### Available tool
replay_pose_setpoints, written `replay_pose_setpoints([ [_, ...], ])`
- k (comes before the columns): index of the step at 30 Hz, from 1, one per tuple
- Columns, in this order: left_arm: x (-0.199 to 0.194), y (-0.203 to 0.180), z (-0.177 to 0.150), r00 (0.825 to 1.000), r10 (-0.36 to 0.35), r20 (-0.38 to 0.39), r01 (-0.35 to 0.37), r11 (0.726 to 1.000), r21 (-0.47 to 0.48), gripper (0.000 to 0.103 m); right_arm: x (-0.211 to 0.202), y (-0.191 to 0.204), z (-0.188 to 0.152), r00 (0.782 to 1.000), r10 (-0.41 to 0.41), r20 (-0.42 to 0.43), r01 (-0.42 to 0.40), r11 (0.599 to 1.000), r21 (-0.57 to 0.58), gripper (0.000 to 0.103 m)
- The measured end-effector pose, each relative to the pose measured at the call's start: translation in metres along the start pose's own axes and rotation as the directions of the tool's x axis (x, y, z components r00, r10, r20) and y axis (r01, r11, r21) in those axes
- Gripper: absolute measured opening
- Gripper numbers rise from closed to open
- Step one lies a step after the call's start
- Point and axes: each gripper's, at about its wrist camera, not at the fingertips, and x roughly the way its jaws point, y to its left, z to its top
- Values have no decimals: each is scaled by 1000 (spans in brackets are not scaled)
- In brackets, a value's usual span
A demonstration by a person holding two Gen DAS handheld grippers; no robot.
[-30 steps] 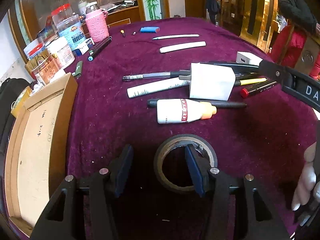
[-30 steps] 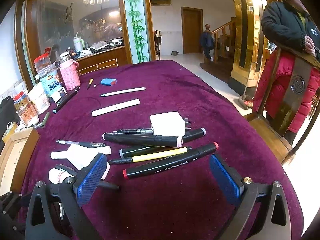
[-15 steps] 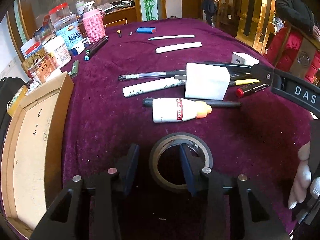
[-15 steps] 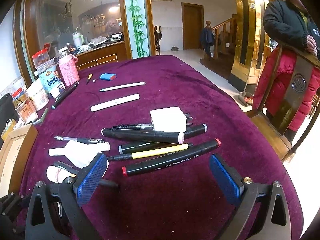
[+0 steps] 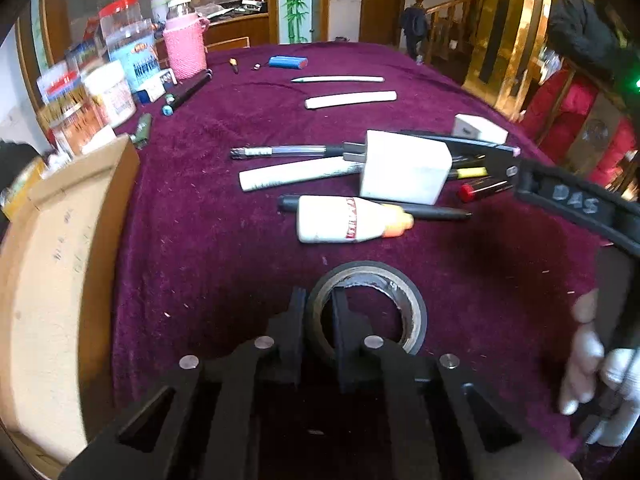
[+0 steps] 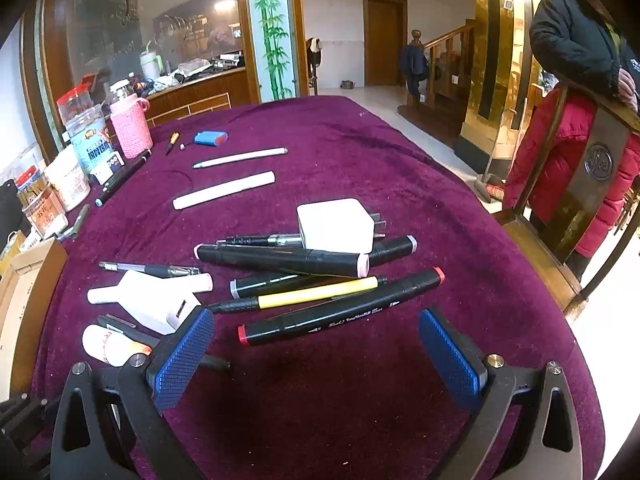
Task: Organize rigid objects
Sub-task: 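Lift the tape roll with the left tool while the right tool grasps the glue bottle, then lower the tape into the cardboard tray with the left tool while the right tool drops the glue bottle there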
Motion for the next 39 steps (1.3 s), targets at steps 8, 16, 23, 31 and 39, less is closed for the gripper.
replay_pose_setpoints([
  [8, -28, 16, -14, 996, -85, 42, 87, 994, -59, 11, 5, 0, -1, 999, -18, -28, 18, 1000, -2, 102],
  [16, -81, 49, -24, 985, -105, 140, 118, 989, -94, 11, -29, 18, 3, 988, 154, -15, -154, 986, -70, 102],
  [23, -98, 87, -34, 983, -81, 162, 108, 980, -165, 11, -24, 111, -6, 923, 333, -191, -382, 847, -369, 88],
  [31, -100, 131, -45, 990, -8, 140, 43, 968, -248, 11, 9, 166, -31, 952, 220, -212, -305, 732, -609, 50],
  [39, -96, 144, -44, 990, -25, 136, 63, 958, -281, 11, -1, 148, -19, 936, 259, -239, -350, 762, -545, 48],
])
